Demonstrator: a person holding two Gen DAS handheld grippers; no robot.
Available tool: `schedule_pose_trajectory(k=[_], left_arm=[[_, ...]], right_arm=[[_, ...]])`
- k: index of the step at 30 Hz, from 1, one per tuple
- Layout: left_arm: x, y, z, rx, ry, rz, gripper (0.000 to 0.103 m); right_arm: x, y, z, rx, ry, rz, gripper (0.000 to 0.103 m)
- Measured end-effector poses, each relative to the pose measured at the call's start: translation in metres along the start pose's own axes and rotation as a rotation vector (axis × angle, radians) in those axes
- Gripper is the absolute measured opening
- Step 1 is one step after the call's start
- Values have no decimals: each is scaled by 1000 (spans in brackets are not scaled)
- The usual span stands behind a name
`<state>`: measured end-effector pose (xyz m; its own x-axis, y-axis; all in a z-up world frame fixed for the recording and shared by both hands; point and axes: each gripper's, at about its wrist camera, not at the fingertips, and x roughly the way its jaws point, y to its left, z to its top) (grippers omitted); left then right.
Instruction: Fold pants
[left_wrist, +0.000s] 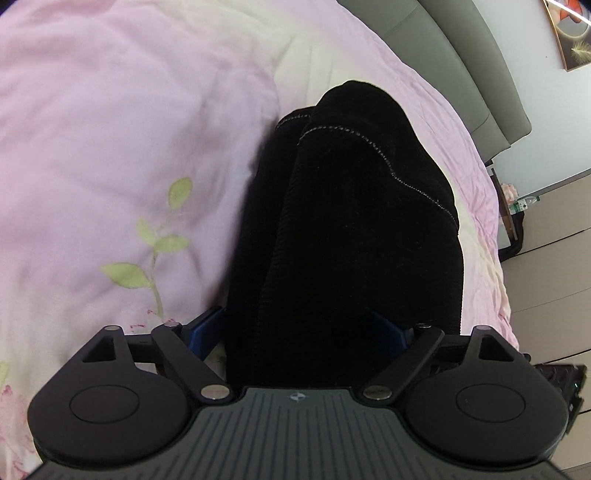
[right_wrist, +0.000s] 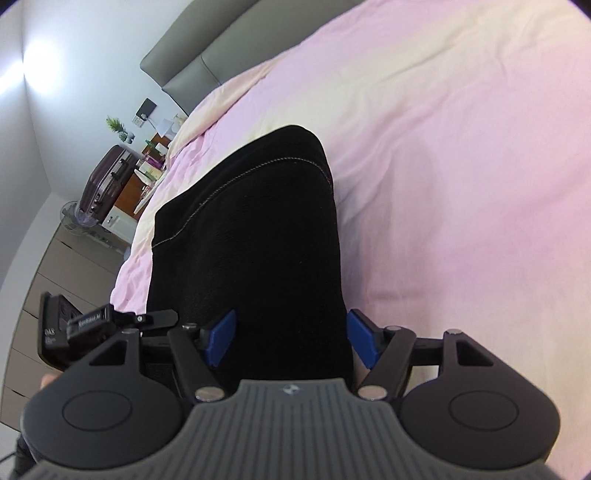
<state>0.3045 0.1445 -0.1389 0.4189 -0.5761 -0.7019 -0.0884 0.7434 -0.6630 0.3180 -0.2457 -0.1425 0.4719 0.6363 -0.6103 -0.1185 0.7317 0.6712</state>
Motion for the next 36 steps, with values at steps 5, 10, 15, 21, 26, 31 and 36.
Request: schedule_pose_trajectory(k=[5, 10, 15, 21, 26, 31, 36], left_arm=[[8, 18, -1, -51, 52, -88, 103], [13, 31, -13, -87, 87, -157, 103], [22, 27, -14, -91, 121, -168, 103], [24, 23, -17, -81, 94, -167, 103], [9, 13, -23, -43, 59, -168, 95], [-20, -9, -35, -13, 34, -206, 89], [-41, -38, -64, 19, 49, -251, 88]], right_arm=[[22, -20, 22, 90, 90, 81, 78], [49, -35, 32, 153, 203, 156, 94], [78, -45, 33, 239, 279, 263, 98], [83, -26, 29, 174, 261, 251, 87], [66, -21, 24, 183, 226, 238, 74], [31, -6, 25, 192, 190, 270, 70], [-28, 7, 18, 170, 163, 282, 70]])
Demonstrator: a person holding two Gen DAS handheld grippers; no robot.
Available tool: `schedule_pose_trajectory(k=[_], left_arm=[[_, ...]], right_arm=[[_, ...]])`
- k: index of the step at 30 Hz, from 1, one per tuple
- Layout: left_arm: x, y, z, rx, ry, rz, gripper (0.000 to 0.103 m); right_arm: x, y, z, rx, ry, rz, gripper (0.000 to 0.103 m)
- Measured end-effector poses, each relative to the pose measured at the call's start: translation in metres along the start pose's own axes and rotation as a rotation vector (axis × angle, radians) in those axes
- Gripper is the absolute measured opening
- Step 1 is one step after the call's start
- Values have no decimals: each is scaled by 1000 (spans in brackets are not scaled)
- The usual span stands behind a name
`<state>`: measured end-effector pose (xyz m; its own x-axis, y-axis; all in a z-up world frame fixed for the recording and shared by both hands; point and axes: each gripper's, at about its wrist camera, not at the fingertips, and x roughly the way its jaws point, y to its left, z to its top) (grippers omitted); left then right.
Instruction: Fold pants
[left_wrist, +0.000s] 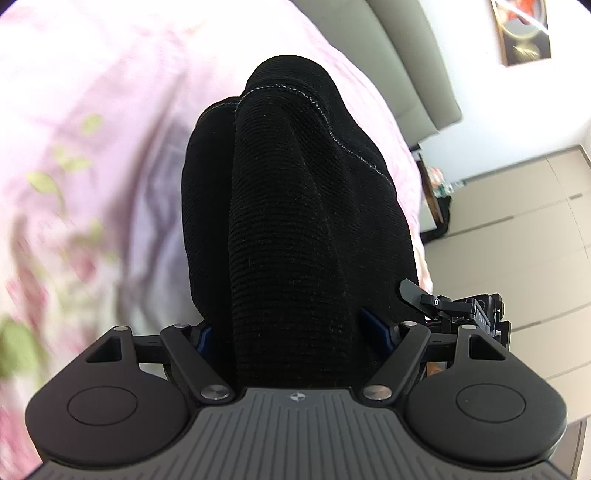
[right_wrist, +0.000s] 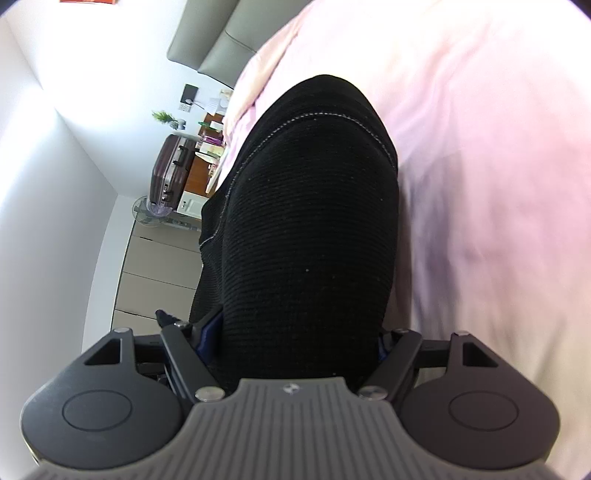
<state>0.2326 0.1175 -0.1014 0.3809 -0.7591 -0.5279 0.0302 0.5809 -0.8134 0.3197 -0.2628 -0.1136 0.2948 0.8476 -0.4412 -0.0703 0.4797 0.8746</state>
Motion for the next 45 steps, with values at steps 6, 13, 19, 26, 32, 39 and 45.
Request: schedule_pose_trajectory(k=[6, 13, 19, 26, 32, 39, 45], left_arm=[[-9, -13, -15, 46, 59, -42, 88], [24, -30, -3, 155, 131, -91, 88], [103, -79, 22, 237, 158, -133, 88], [189, -115, 44, 276, 198, -157, 88], [233, -127, 42, 309, 222, -160, 88], [284, -125, 42, 305, 261, -95, 88], [271, -124, 14, 321, 233, -30, 88]], right_arm=[[-74, 4, -33, 16, -65, -16, 70], [-173, -19, -40, 40, -213, -37, 70], [-246, -53, -10, 43, -352, -61, 70], [-300, -105, 44, 72, -454, -107, 70], [-332, -159, 74, 100, -509, -121, 70], [-334, -225, 83, 156, -494, -118, 71], [-319, -232, 77, 234, -401, -175, 82]])
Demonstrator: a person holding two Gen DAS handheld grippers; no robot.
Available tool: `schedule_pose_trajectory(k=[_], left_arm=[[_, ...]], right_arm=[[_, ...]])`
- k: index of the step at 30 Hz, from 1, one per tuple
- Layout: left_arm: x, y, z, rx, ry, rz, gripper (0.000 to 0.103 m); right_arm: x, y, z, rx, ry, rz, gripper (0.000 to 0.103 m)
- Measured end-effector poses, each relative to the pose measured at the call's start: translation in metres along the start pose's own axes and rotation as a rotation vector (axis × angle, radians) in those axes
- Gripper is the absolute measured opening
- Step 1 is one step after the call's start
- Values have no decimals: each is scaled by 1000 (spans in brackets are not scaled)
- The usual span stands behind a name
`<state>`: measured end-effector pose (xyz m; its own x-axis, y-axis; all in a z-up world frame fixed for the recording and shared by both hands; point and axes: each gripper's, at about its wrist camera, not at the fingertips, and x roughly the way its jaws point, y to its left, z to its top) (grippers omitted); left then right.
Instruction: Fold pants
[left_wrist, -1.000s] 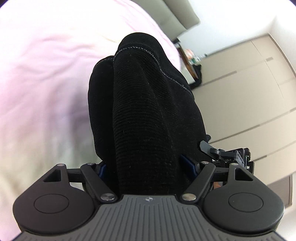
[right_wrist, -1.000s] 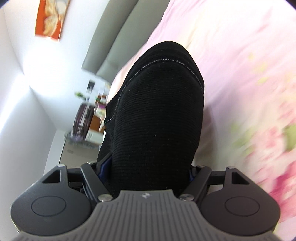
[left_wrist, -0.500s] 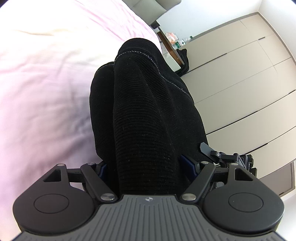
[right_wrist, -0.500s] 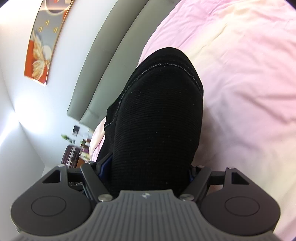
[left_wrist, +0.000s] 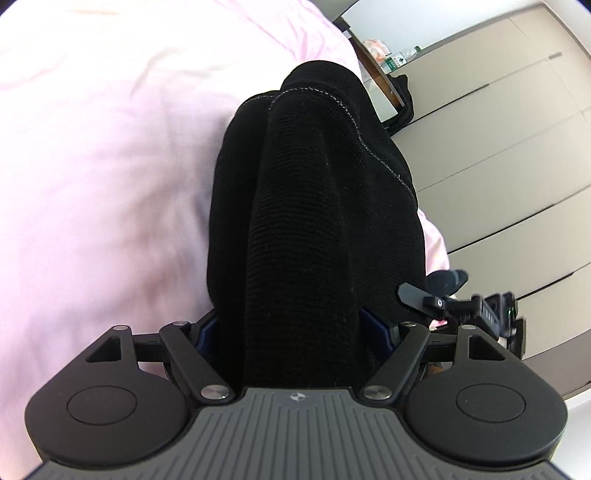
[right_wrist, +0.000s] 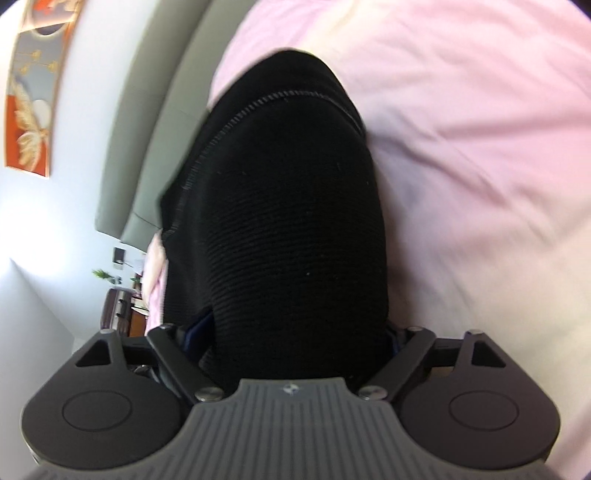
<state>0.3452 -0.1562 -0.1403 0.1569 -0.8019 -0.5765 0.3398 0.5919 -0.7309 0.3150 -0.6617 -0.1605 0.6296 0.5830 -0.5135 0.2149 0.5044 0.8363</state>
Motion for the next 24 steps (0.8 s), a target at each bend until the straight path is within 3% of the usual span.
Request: schedule_pose_trajectory(k=[5, 15, 17, 19, 20, 24], left_arm=[[-18, -5, -13, 8, -10, 53, 89], [-20, -24, -26, 97, 19, 222, 90], [-19, -32, -29, 128, 35, 282, 83], [-20, -42, -35, 174, 49, 354, 75], [-26, -44, -40, 193, 45, 371, 75], [-53, -65, -55, 252, -17, 397, 78]], right_arm=[[-14, 0, -15, 35, -25, -42, 82], [-45, 44, -79, -5, -111, -328, 85], [-37, 49, -97, -33, -60, -442, 83], [-32, 43, -118, -37, -9, -514, 69], [-31, 45, -125, -43, -11, -533, 68], [-46, 83, -153, -171, -146, -560, 71]])
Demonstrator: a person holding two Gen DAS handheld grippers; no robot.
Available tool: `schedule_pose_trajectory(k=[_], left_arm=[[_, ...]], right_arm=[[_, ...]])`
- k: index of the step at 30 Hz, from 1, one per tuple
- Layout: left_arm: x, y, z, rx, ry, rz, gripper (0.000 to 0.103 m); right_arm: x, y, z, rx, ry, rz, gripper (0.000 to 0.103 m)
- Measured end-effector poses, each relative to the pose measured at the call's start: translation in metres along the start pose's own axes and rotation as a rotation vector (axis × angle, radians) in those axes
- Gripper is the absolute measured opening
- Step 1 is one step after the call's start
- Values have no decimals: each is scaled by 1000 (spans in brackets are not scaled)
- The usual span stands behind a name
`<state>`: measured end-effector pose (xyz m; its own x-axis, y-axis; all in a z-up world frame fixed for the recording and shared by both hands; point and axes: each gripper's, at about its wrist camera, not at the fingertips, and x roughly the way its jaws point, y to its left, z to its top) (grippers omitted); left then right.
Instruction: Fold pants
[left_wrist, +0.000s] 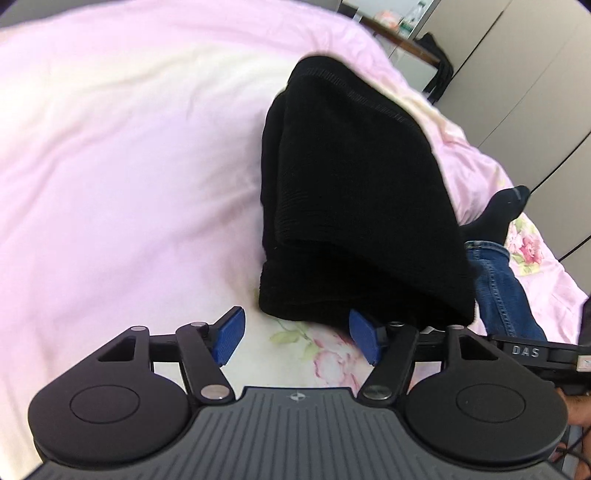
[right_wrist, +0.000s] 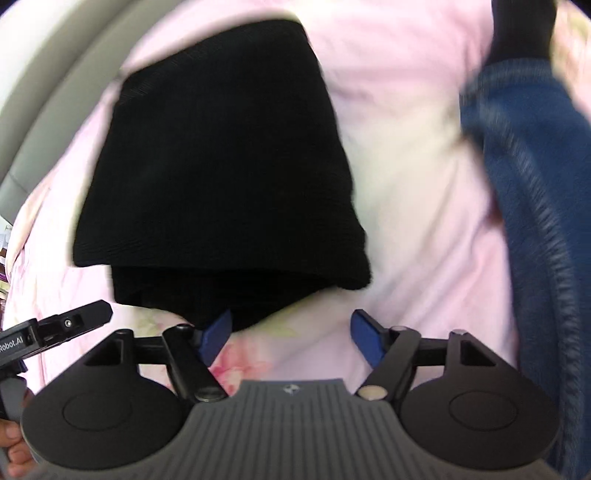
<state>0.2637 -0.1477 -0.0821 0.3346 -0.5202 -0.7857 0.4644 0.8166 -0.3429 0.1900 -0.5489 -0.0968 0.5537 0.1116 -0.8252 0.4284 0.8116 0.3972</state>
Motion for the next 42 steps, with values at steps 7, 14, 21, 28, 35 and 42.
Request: schedule_pose_trajectory(k=[7, 14, 21, 28, 35, 42], left_arm=[[-53, -29, -5, 56, -154, 155, 98], [-50, -59, -4, 126, -119, 316, 103], [-35, -71, -11, 117, -95, 327, 103], [-37, -77, -13, 115, -127, 335, 103], [-40, -78, -13, 118, -137, 331, 103], [-40, -79, -13, 117, -138, 331, 103]], right_arm=[[-59, 50, -30, -262, -321, -35, 86], [-77, 65, -30, -268, -372, -69, 98], [-83, 67, -35, -253, -361, -94, 98], [-85, 66, -35, -244, -366, -118, 98], [-88, 65, -36, -234, -368, -108, 98], [-88, 66, -36, -232, -365, -112, 98]])
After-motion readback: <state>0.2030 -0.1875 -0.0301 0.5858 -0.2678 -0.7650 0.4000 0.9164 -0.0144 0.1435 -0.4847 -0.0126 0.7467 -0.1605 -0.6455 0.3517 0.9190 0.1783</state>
